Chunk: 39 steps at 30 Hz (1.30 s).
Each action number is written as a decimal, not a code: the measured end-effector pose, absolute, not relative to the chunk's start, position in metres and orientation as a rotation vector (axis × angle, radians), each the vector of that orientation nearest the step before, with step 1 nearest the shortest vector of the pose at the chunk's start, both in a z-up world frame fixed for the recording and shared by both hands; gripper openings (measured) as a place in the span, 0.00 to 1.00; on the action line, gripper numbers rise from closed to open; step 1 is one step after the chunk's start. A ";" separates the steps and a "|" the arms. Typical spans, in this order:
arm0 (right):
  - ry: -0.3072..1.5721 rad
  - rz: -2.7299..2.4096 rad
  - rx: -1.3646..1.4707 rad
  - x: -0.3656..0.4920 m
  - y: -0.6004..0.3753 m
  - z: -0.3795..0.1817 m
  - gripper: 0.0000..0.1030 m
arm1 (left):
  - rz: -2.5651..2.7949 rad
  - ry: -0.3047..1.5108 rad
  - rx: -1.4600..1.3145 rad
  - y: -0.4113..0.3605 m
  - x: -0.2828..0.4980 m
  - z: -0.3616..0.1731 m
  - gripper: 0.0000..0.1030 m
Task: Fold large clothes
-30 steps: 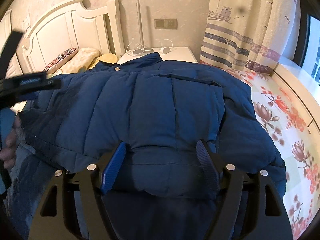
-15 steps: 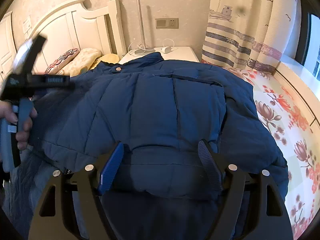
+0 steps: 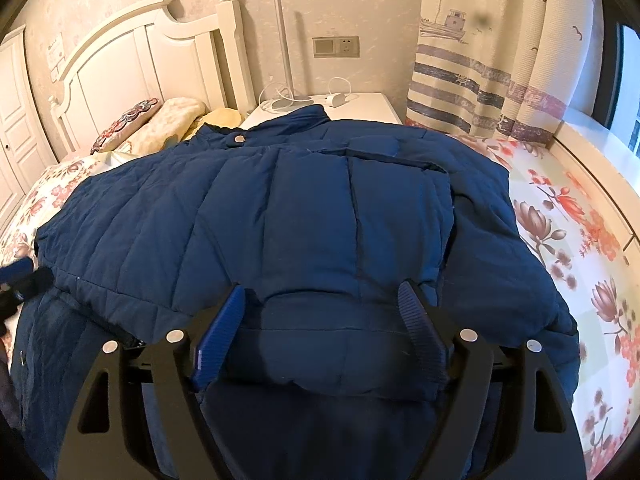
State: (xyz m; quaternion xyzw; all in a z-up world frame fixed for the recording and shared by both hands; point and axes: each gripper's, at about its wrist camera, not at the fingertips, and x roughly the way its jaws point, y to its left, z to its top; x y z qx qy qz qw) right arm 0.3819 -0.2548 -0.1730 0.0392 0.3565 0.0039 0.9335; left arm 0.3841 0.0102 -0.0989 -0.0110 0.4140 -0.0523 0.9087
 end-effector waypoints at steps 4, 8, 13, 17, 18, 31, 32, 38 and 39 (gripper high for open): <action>0.710 0.027 0.103 0.378 -0.257 -0.171 0.78 | -0.149 0.891 -0.104 0.025 0.393 -0.126 0.98; 0.508 0.074 0.331 0.346 -0.291 -0.160 0.75 | -0.175 0.873 -0.148 0.032 0.393 -0.125 0.98; 0.561 0.026 0.490 0.346 -0.318 -0.174 0.52 | -0.191 0.863 -0.182 0.040 0.389 -0.125 0.98; 0.590 0.032 0.387 0.350 -0.299 -0.168 0.47 | -0.184 0.866 -0.170 0.036 0.389 -0.125 0.98; 0.602 0.036 0.379 0.350 -0.297 -0.168 0.47 | -0.187 0.863 -0.177 0.036 0.388 -0.125 0.98; 0.686 -0.075 0.193 0.319 -0.276 -0.163 0.14 | -0.196 0.754 -0.344 0.066 0.380 -0.113 0.98; 0.692 -0.100 0.200 0.318 -0.276 -0.161 0.14 | -0.194 0.757 -0.331 0.064 0.380 -0.113 0.98; 0.525 -0.137 0.044 0.300 -0.242 -0.129 0.73 | -0.192 0.769 -0.299 0.059 0.380 -0.114 0.98; 0.526 -0.119 0.002 0.303 -0.234 -0.130 0.73 | -0.192 0.769 -0.299 0.059 0.380 -0.114 0.98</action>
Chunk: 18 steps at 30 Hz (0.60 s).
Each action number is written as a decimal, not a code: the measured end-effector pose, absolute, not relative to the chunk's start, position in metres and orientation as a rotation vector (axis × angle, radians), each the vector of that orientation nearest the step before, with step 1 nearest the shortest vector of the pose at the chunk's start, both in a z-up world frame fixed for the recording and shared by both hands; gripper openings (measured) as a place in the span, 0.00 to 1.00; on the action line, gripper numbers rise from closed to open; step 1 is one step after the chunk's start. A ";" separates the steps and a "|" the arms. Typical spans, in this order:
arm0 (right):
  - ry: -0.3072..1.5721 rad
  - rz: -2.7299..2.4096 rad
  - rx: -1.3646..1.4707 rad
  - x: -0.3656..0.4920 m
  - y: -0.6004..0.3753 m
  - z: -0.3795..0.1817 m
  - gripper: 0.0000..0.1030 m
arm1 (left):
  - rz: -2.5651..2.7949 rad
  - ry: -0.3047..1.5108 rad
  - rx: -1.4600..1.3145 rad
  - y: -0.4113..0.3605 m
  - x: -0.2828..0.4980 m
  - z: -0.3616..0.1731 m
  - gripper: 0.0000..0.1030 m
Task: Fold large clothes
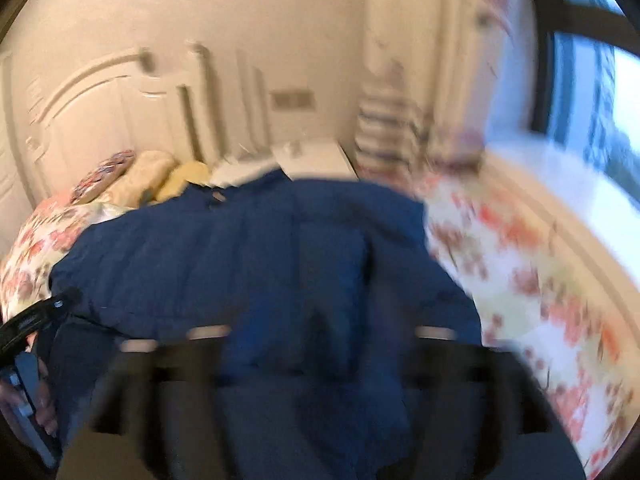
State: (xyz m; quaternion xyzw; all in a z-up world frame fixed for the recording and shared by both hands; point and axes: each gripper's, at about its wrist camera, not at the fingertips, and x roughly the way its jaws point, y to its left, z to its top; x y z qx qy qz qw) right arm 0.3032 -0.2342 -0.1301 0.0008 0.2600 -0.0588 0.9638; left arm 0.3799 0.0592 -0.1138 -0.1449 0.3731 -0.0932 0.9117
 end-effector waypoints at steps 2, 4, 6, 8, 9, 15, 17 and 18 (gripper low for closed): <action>0.639 -0.058 -0.065 0.323 -0.220 -0.149 0.65 | -0.191 0.771 -0.300 0.060 0.380 -0.115 0.98; 0.776 -0.047 -0.082 0.341 -0.217 -0.175 0.56 | -0.189 0.776 -0.304 0.060 0.381 -0.115 0.98; 0.766 -0.048 -0.101 0.338 -0.215 -0.177 0.56 | -0.188 0.780 -0.308 0.061 0.381 -0.116 0.98; 0.751 -0.017 -0.032 0.330 -0.221 -0.167 0.56 | -0.188 0.781 -0.310 0.061 0.381 -0.116 0.98; 0.725 -0.001 0.008 0.325 -0.225 -0.161 0.56 | -0.189 0.782 -0.308 0.060 0.381 -0.116 0.98; 0.802 -0.056 -0.022 0.342 -0.241 -0.185 0.60 | -0.182 0.797 -0.301 0.060 0.383 -0.119 0.98; 0.832 -0.045 -0.007 0.339 -0.244 -0.181 0.63 | -0.180 0.803 -0.309 0.061 0.384 -0.120 0.98; 0.842 -0.032 0.010 0.335 -0.246 -0.178 0.63 | -0.179 0.804 -0.310 0.061 0.384 -0.120 0.98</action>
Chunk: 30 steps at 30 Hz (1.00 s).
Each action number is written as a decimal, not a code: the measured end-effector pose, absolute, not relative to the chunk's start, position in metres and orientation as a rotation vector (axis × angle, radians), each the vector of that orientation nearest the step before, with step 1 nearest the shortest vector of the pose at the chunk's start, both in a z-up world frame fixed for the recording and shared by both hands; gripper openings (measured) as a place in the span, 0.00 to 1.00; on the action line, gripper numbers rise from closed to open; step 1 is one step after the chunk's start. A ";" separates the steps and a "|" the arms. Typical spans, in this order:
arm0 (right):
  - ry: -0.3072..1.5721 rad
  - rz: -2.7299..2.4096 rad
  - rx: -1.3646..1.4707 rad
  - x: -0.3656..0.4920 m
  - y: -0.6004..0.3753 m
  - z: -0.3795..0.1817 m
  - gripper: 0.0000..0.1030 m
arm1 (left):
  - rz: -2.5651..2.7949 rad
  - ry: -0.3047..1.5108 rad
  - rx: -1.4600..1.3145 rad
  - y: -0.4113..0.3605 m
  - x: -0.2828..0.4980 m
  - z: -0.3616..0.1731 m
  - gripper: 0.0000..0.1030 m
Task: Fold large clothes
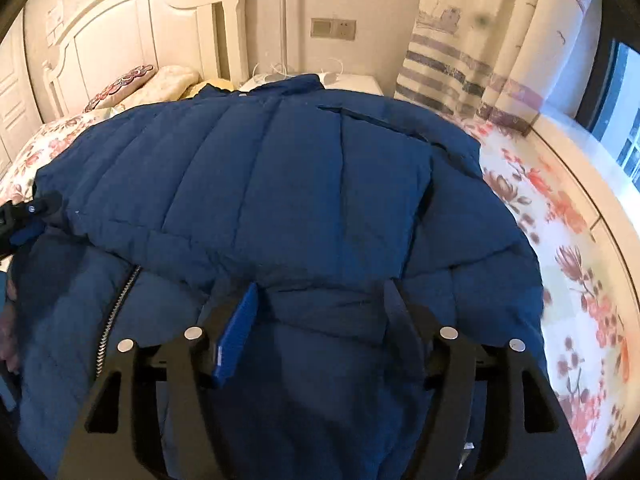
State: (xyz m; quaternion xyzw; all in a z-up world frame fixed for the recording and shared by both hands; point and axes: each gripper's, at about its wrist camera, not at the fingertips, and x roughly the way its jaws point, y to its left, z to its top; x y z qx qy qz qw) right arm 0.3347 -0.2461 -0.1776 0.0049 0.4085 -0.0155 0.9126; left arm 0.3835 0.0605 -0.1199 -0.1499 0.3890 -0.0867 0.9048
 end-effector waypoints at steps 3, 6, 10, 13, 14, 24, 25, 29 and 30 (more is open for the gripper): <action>0.822 0.022 0.070 0.312 -0.249 -0.166 0.63 | -0.180 0.809 -0.309 0.059 0.385 -0.119 0.98; 0.799 0.069 0.019 0.285 -0.243 -0.163 0.66 | -0.129 0.822 -0.241 0.052 0.368 -0.105 0.97; 0.886 0.095 -0.083 0.276 -0.236 -0.195 0.79 | -0.220 0.840 -0.023 0.003 0.322 -0.084 0.98; 0.870 0.080 -0.103 0.276 -0.235 -0.194 0.80 | -0.238 0.927 0.188 -0.039 0.306 -0.112 0.98; 0.882 0.068 -0.091 0.276 -0.235 -0.191 0.80 | -0.232 0.965 0.230 -0.046 0.306 -0.124 0.98; 0.893 -0.060 0.102 0.265 -0.305 -0.200 0.84 | 0.019 0.984 0.007 0.057 0.309 -0.128 0.98; 0.890 -0.059 0.115 0.263 -0.306 -0.198 0.84 | -0.008 0.985 -0.026 0.065 0.309 -0.130 0.98; 0.848 -0.038 0.113 0.245 -0.290 -0.179 0.84 | 0.034 0.912 0.030 0.057 0.281 -0.111 0.97; 0.827 -0.004 0.109 0.238 -0.283 -0.174 0.84 | 0.007 0.895 0.028 0.050 0.271 -0.107 0.97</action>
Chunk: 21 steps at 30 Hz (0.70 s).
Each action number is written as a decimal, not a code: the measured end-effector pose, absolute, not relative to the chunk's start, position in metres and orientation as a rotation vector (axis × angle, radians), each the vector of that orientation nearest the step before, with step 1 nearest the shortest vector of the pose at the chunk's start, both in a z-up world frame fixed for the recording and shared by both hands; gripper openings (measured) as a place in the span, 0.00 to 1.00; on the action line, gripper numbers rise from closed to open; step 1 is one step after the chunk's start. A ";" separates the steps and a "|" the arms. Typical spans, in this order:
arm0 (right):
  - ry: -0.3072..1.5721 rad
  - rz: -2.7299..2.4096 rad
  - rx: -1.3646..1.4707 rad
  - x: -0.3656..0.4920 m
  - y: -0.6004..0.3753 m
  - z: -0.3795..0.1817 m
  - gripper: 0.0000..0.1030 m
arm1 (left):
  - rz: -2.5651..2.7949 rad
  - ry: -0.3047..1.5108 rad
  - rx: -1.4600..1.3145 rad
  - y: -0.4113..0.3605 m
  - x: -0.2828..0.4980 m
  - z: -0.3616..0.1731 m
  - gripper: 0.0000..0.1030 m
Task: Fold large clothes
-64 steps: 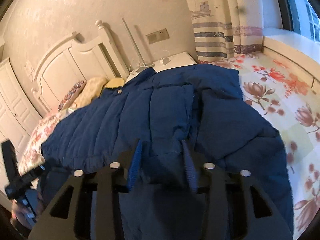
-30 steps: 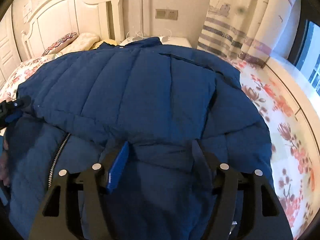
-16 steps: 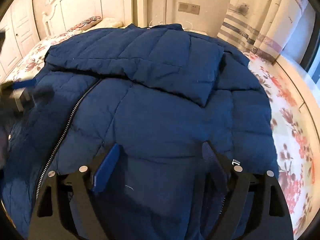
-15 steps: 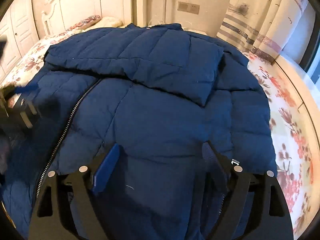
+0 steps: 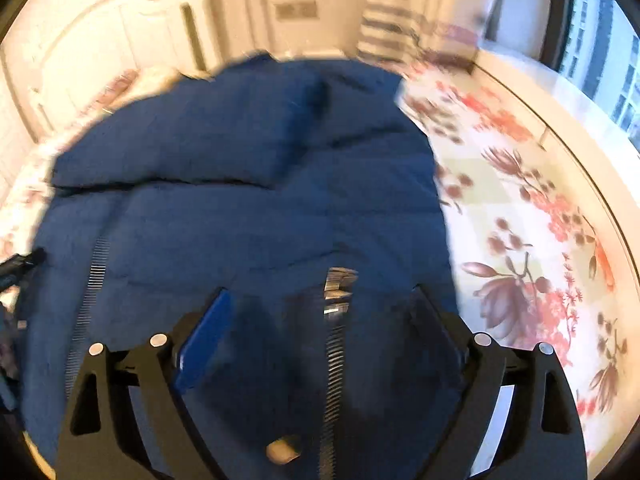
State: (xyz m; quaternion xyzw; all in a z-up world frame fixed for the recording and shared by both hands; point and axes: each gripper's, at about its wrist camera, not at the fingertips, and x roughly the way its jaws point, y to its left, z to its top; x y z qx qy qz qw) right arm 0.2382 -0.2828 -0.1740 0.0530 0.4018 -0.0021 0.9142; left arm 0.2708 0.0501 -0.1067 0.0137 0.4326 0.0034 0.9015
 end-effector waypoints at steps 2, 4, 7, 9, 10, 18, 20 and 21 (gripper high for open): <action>0.802 0.079 0.035 0.223 -0.257 -0.170 0.84 | -0.101 0.836 0.067 0.023 0.240 -0.096 0.98; 0.827 0.142 -0.069 0.216 -0.235 -0.183 0.84 | -0.162 0.817 0.158 -0.006 0.217 -0.101 0.98; 0.858 0.128 -0.153 0.215 -0.216 -0.208 0.84 | -0.171 0.868 0.267 -0.031 0.204 -0.135 0.98; 0.874 0.118 -0.137 0.215 -0.220 -0.206 0.84 | -0.171 0.906 0.184 -0.015 0.208 -0.133 0.98; 0.889 0.097 -0.126 0.214 -0.223 -0.203 0.84 | -0.165 0.919 0.156 -0.009 0.210 -0.133 0.98; 0.821 0.084 -0.188 0.169 -0.217 -0.211 0.84 | -0.069 0.935 0.056 0.047 0.183 -0.131 0.98; 0.859 0.064 -0.162 0.171 -0.218 -0.206 0.84 | -0.019 0.929 0.072 0.053 0.187 -0.124 0.97; 0.871 0.048 -0.144 0.169 -0.218 -0.201 0.84 | -0.008 0.900 0.093 0.049 0.181 -0.118 0.97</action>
